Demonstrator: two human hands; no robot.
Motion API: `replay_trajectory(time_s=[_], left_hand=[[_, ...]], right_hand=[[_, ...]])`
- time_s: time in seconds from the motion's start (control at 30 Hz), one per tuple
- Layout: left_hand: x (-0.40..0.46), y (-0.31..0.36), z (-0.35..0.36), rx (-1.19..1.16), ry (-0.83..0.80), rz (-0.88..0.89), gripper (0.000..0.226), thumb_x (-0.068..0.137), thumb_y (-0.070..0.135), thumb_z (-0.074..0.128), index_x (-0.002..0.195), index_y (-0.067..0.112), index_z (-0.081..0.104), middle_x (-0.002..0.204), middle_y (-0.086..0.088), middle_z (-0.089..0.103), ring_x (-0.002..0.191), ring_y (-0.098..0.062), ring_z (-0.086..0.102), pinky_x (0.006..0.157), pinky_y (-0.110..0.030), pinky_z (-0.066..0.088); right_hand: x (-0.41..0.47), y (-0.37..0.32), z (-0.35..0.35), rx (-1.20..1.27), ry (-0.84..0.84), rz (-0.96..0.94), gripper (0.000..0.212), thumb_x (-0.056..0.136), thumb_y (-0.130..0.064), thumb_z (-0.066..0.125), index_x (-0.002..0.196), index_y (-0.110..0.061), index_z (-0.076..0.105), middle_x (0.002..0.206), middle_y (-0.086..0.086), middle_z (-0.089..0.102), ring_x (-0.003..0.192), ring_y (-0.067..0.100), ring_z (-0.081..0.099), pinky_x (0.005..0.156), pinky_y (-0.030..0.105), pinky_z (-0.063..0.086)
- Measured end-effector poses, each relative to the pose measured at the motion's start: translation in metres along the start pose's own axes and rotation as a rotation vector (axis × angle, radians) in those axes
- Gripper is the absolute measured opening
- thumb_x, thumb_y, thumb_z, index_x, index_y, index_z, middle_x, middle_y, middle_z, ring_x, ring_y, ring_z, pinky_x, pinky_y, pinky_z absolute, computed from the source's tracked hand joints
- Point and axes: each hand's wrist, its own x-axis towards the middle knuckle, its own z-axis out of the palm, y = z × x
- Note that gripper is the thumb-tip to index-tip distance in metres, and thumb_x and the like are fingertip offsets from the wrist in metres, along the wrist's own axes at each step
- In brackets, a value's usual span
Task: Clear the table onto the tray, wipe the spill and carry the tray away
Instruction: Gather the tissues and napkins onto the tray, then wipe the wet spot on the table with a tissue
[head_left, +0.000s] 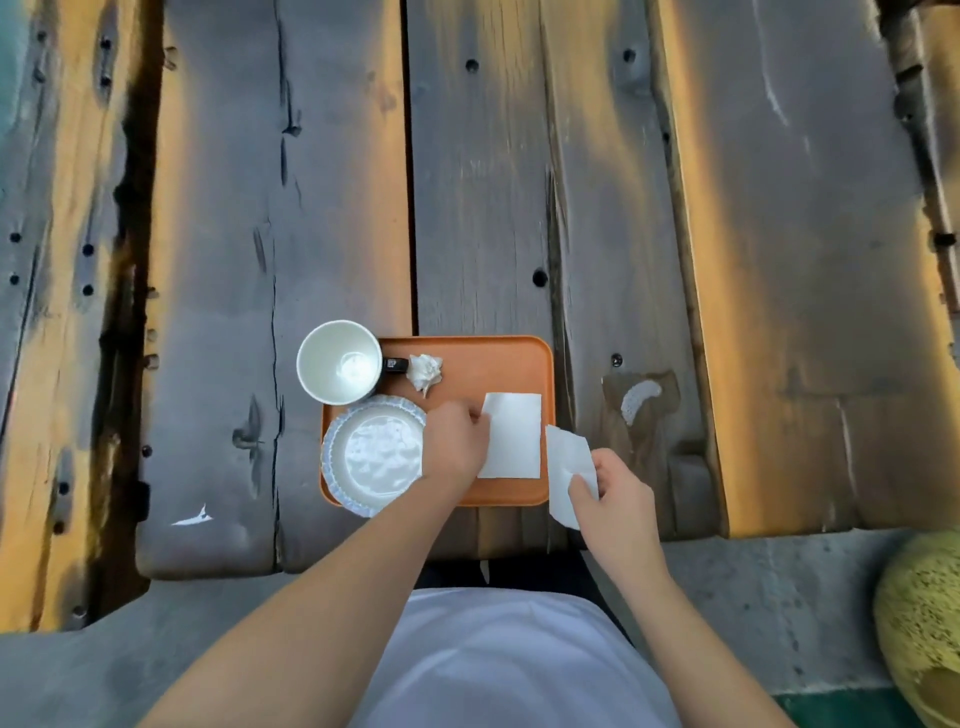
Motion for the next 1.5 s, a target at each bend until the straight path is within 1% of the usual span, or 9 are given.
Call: replay_trajectory(time_s=[0.13,0.3,0.4,0.5,0.67,0.97,1.2,1.4,1.5], left_hand=[[-0.001,0.006,-0.013,0.106,0.076,0.092,0.024,0.104,0.026,0.057,0.117,0.007,0.065,0.112,-0.012,0.071,0.104,-0.032,0.068,0.086,-0.04,0.055],[-0.009,-0.004,-0.028,0.186,0.061,0.116,0.033,0.101,0.021,0.056,0.13,0.007,0.053,0.133,-0.013,0.062,0.116,-0.036,0.062,0.09,-0.044,0.052],[-0.011,-0.011,-0.035,0.189,0.087,0.125,0.036,0.1,0.019,0.053,0.134,0.009,0.055,0.133,-0.012,0.063,0.114,-0.035,0.063,0.091,-0.045,0.054],[-0.011,-0.016,-0.039,0.204,0.128,0.146,0.036,0.1,0.019,0.054,0.134,0.01,0.058,0.133,-0.011,0.062,0.108,-0.033,0.065,0.087,-0.045,0.056],[0.0,-0.002,-0.045,0.228,0.15,0.251,0.03,0.099,0.018,0.052,0.127,0.01,0.06,0.127,-0.01,0.062,0.106,-0.033,0.064,0.084,-0.047,0.057],[0.085,0.07,-0.052,0.288,0.274,0.494,0.029,0.099,0.016,0.052,0.125,0.008,0.062,0.123,-0.013,0.062,0.117,-0.032,0.056,0.094,-0.041,0.045],[0.181,0.099,-0.032,0.533,0.354,0.615,0.054,0.103,0.032,0.041,0.154,0.018,0.044,0.166,-0.017,0.032,0.157,-0.037,0.022,0.125,-0.051,0.02],[0.201,0.087,-0.019,0.552,0.436,0.663,0.06,0.102,0.04,0.033,0.16,0.025,0.037,0.172,-0.012,0.024,0.161,-0.033,0.015,0.13,-0.052,0.01],[0.202,0.087,-0.019,0.55,0.454,0.662,0.06,0.102,0.04,0.034,0.16,0.025,0.038,0.171,-0.012,0.025,0.16,-0.033,0.016,0.13,-0.053,0.012]], right_hand=[[0.007,-0.011,0.001,0.116,-0.051,0.001,0.013,0.096,-0.02,0.054,0.086,-0.028,0.054,0.086,-0.006,0.065,0.079,0.01,0.064,0.061,0.027,0.056],[0.026,-0.036,0.015,0.169,-0.159,-0.02,0.023,0.096,-0.021,0.054,0.076,-0.011,0.058,0.067,0.005,0.061,0.057,0.004,0.053,0.05,0.014,0.039],[0.041,-0.043,0.03,0.174,-0.161,-0.006,0.035,0.094,-0.029,0.055,0.079,0.002,0.06,0.076,0.022,0.062,0.069,0.029,0.063,0.064,0.038,0.057],[0.052,-0.038,0.038,-0.068,-0.078,-0.025,0.032,0.095,-0.031,0.057,0.075,-0.008,0.066,0.071,0.005,0.069,0.069,0.023,0.066,0.065,0.035,0.058],[0.063,-0.028,0.036,-0.283,0.017,-0.062,0.016,0.093,-0.036,0.063,0.098,-0.023,0.071,0.087,-0.007,0.073,0.078,0.012,0.068,0.069,0.028,0.057],[0.08,-0.02,0.035,-0.242,0.053,-0.084,0.013,0.093,-0.034,0.063,0.094,-0.023,0.071,0.084,-0.008,0.071,0.073,0.009,0.064,0.069,0.025,0.054],[0.089,-0.011,0.042,-0.184,0.081,-0.062,0.017,0.091,-0.043,0.064,0.093,-0.028,0.071,0.077,-0.014,0.064,0.066,0.005,0.06,0.063,0.013,0.044],[0.091,-0.011,0.045,-0.142,0.066,-0.048,0.016,0.089,-0.04,0.067,0.079,-0.029,0.065,0.074,-0.013,0.06,0.063,0.009,0.06,0.067,0.03,0.058],[0.093,-0.014,0.04,-0.093,-0.005,-0.063,0.015,0.089,-0.033,0.069,0.076,-0.027,0.064,0.073,-0.012,0.059,0.063,0.01,0.06,0.065,0.027,0.057]])
